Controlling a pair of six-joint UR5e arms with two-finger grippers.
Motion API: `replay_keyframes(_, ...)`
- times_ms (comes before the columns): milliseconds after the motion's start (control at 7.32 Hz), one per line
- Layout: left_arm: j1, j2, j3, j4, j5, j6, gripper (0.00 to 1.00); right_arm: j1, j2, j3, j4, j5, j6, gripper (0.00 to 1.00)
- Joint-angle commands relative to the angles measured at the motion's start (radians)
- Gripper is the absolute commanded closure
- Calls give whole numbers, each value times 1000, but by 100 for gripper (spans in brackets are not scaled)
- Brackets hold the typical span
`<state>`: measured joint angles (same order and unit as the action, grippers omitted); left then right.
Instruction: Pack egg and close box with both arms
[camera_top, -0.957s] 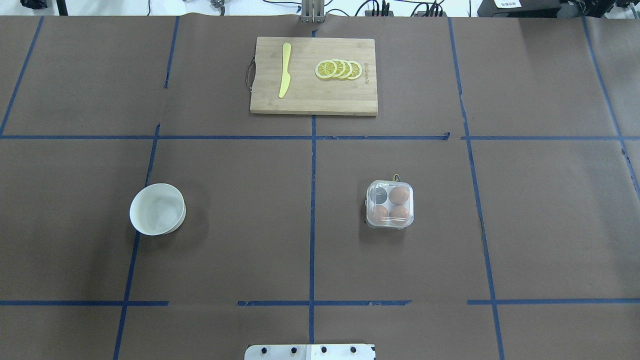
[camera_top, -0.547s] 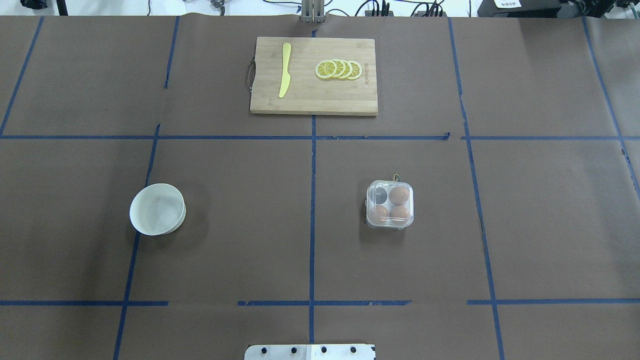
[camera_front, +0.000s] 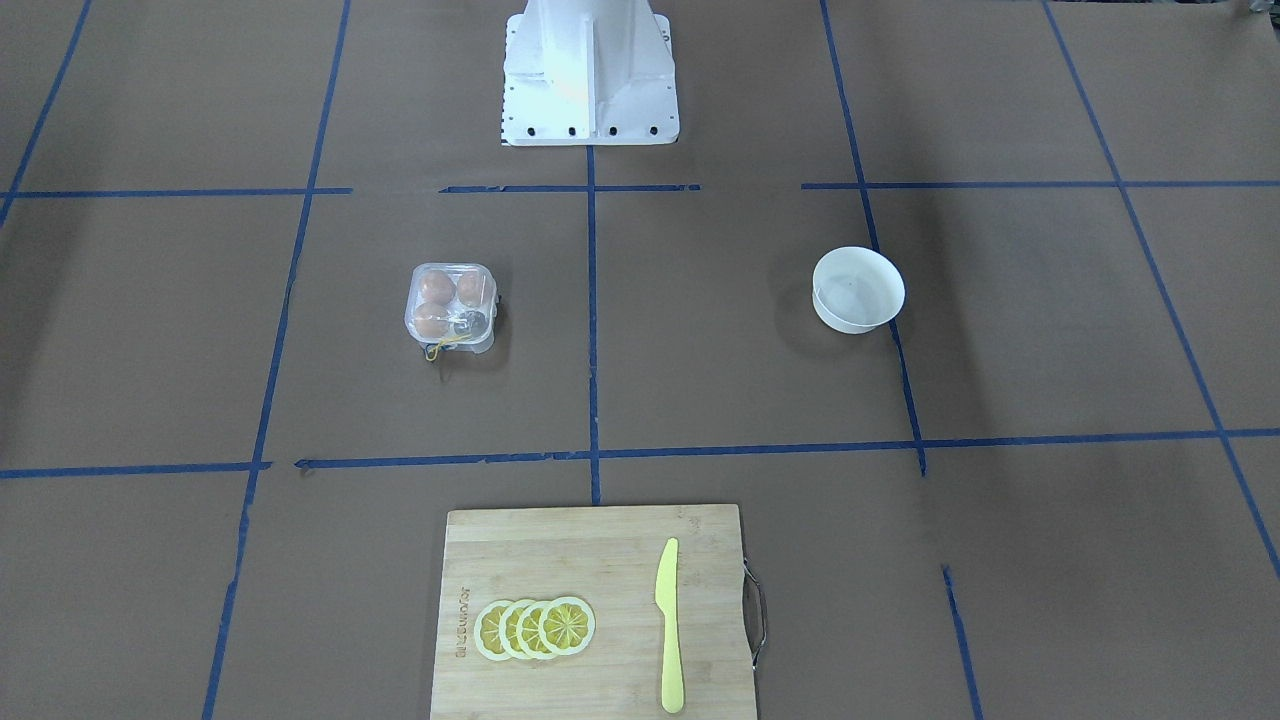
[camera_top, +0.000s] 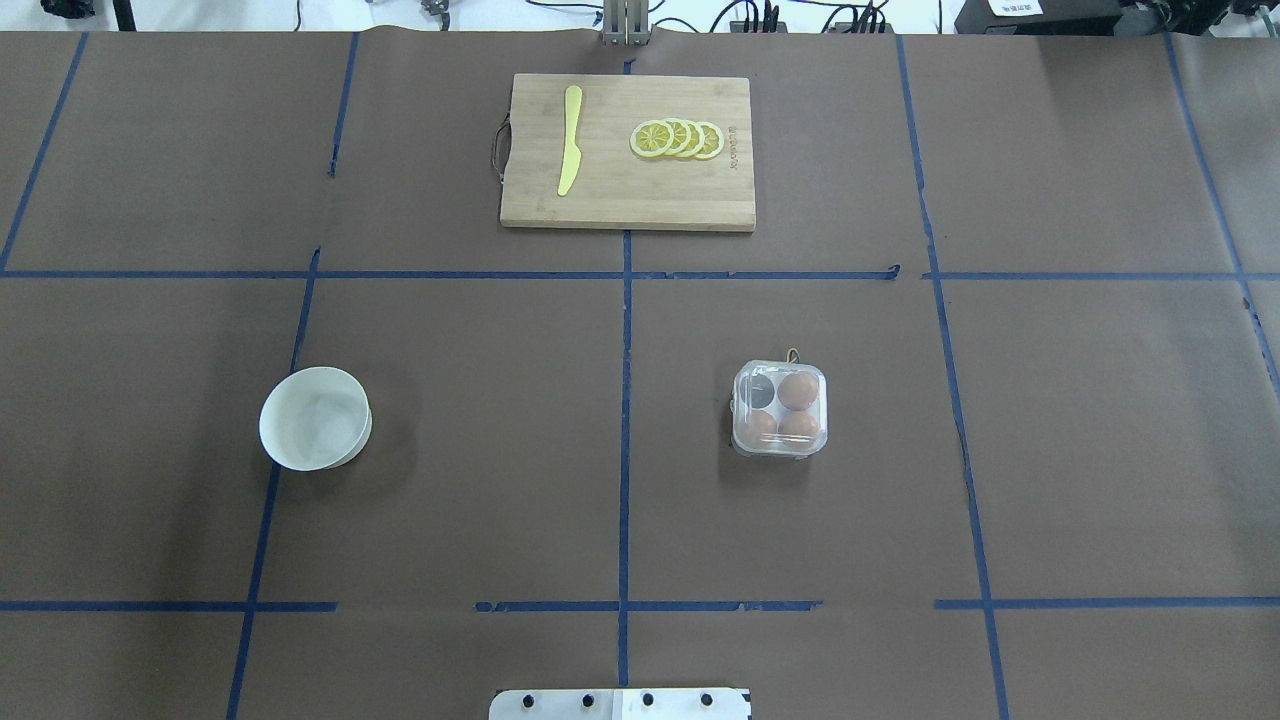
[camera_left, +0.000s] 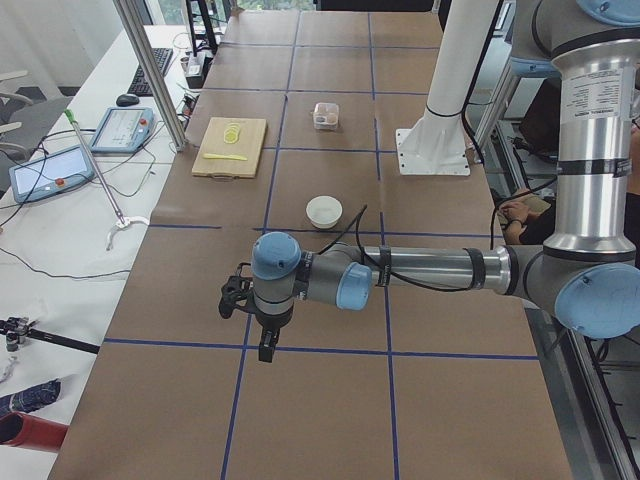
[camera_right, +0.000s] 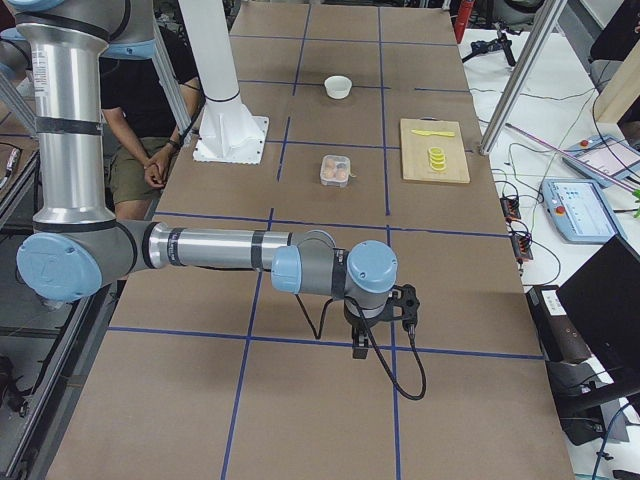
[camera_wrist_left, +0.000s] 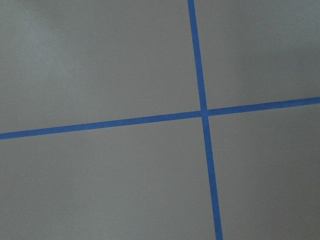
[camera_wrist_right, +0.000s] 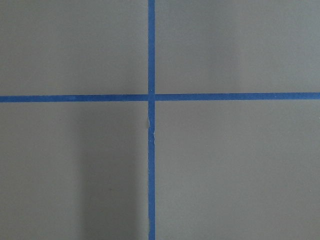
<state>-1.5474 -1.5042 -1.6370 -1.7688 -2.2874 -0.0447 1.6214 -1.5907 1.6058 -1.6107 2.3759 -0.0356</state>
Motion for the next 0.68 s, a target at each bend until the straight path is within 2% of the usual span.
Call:
replay_keyframes(0, 0, -1, 3, 5, -91, -9, 0, 0, -2, 0, 0, 2, 0, 0)
replay_keyframes(547, 1, 2, 3, 6, -113, -9, 0, 0, -3, -1, 0, 2, 0, 0)
